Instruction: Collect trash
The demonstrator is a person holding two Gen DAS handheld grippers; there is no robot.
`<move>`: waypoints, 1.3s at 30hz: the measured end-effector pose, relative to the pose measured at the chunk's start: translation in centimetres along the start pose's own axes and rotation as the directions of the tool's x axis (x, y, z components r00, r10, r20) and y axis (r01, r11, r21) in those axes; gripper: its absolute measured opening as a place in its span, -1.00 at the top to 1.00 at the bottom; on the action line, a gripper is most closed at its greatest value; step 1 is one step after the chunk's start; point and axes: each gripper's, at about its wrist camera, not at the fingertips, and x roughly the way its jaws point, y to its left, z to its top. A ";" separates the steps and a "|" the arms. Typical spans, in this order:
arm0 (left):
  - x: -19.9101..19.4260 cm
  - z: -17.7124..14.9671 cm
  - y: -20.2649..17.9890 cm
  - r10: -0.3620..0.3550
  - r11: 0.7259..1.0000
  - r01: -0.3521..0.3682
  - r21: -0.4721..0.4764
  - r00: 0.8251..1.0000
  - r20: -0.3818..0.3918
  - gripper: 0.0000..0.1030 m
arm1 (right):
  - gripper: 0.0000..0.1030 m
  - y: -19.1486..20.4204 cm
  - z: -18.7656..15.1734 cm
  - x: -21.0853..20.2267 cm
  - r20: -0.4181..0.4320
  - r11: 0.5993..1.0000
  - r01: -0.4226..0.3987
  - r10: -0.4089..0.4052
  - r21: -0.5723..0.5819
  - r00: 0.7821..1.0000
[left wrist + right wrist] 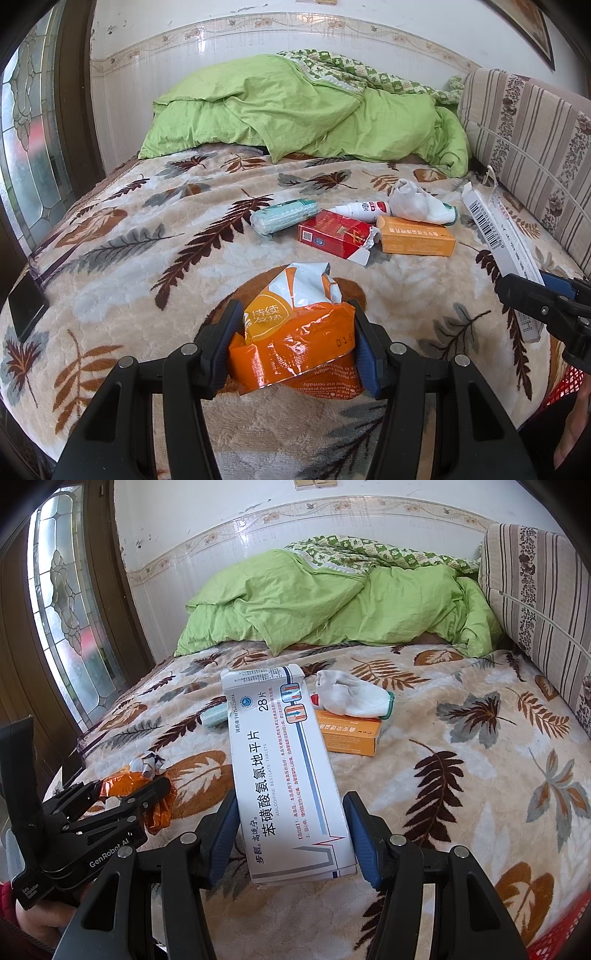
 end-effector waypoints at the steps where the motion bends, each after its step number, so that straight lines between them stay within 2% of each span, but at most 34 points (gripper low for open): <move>1: 0.0 0.0 0.0 -0.001 1.000 0.001 0.000 1.000 0.000 -0.06 | -0.17 0.1 0.0 0.0 0.001 1.000 0.000 0.000 0.000 1.000; 7: 0.2 -0.3 -0.5 -0.013 1.000 0.013 0.006 1.000 -0.005 -0.06 | -0.17 -0.1 0.1 -0.1 0.003 1.000 -0.006 0.006 0.012 1.000; 14: -1.1 -0.2 -1.6 -0.099 0.995 0.099 0.030 0.995 0.010 -0.06 | -0.17 -2.4 0.1 -2.5 0.027 0.991 -0.049 0.046 0.127 0.999; 18: -2.7 0.3 -3.7 -0.177 0.982 0.175 0.074 0.984 0.016 -0.07 | -0.17 -4.4 -0.8 -5.8 0.045 0.982 -0.045 0.037 0.181 0.998; 22: -4.5 0.9 -7.0 -0.274 0.954 0.270 0.132 0.962 0.008 -0.07 | -0.17 -7.3 -2.2 -10.1 0.057 0.973 0.006 -0.020 0.232 0.998; 26: -6.2 1.7 -11.3 -0.384 0.907 0.381 0.178 0.923 -0.020 -0.07 | -0.17 -11.0 -4.2 -14.3 0.057 0.948 0.085 -0.107 0.307 0.993; 32: -8.6 2.2 -20.1 -0.545 0.791 0.552 0.264 0.832 -0.106 -0.07 | -0.17 -17.5 -8.0 -20.2 0.040 0.865 0.202 -0.248 0.459 0.968; 35: -9.8 1.7 -25.0 -0.614 0.713 0.634 0.298 0.771 -0.172 -0.07 | -0.17 -20.6 -10.0 -23.0 0.028 0.811 0.246 -0.306 0.531 0.951; 37: -10.2 1.3 -28.1 -0.657 0.657 0.695 0.292 0.718 -0.231 -0.07 | -0.17 -22.2 -11.3 -24.7 0.019 0.778 0.272 -0.342 0.566 0.940; 39: -10.4 0.8 -30.8 -0.683 0.613 0.738 0.281 0.674 -0.280 -0.07 | -0.17 -23.5 -12.4 -26.0 0.011 0.748 0.290 -0.369 0.597 0.929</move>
